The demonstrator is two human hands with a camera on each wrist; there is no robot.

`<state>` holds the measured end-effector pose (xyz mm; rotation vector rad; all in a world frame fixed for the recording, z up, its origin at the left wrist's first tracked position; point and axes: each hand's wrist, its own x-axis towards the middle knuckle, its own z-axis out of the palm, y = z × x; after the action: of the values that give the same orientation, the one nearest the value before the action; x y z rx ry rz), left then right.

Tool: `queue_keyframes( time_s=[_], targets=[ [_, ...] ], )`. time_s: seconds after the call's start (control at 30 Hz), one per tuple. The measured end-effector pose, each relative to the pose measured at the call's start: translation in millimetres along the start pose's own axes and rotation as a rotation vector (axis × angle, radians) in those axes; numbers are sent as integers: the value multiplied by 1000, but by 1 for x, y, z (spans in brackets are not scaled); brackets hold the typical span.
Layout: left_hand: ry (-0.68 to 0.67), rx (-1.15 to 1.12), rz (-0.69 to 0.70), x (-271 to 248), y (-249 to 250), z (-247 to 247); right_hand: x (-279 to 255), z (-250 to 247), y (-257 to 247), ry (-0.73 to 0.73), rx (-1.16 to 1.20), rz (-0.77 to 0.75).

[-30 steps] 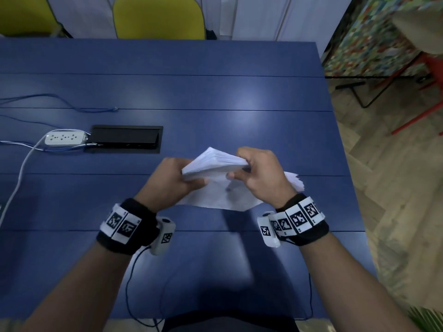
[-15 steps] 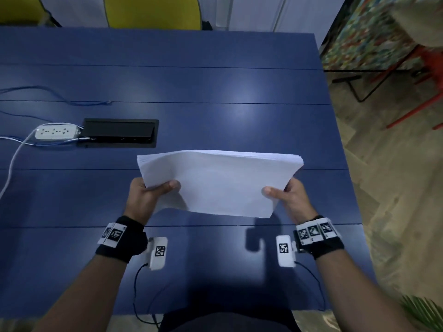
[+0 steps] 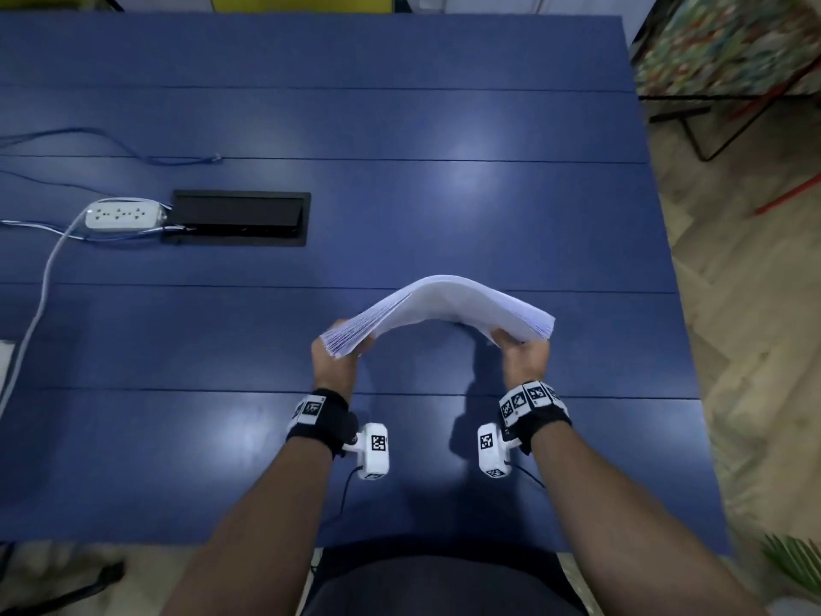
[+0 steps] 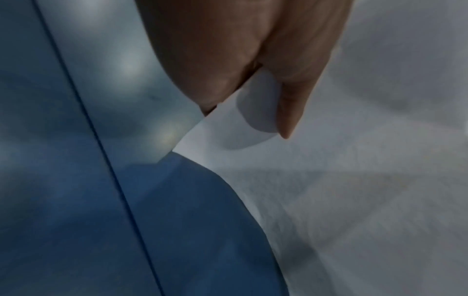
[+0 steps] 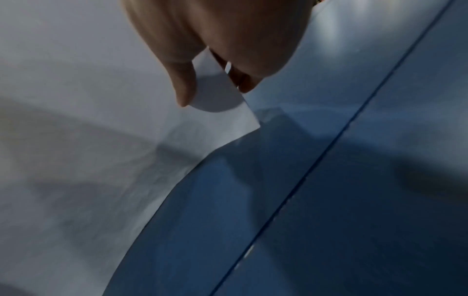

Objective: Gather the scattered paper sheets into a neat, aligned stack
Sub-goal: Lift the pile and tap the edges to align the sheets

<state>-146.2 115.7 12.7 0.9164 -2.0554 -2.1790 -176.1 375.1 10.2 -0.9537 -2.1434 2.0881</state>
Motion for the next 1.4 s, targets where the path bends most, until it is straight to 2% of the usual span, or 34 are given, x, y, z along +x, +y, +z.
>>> queue_keyframes(
  time_s=[0.17,0.3,0.47,0.67,0.8,1.03,1.23,1.4],
  targets=[
    [-34,-13,6,6,-1,3,13,-10,7,-53,-98,-36],
    [-92,-32,28,8,5,2,19,-14,9,-45,-66,-71],
    [-132,-11,5,13,-3,-1,20,-18,15,-98,-177,-26],
    [-114,-25,-5,19,-4,-5,26,-18,17,-9,-170,-37],
    [-102,-19,-55,18,-10,-2,28,-19,17,-72,-233,-34],
    [-82,-6,-77,17,-14,-3,28,-17,14,-135,-184,-16],
    [-98,24,-1,19,-6,-4,28,-17,9,-112,-152,-28],
    [-108,31,-121,23,-14,-6,25,-18,11,-127,-226,11]
  ],
)
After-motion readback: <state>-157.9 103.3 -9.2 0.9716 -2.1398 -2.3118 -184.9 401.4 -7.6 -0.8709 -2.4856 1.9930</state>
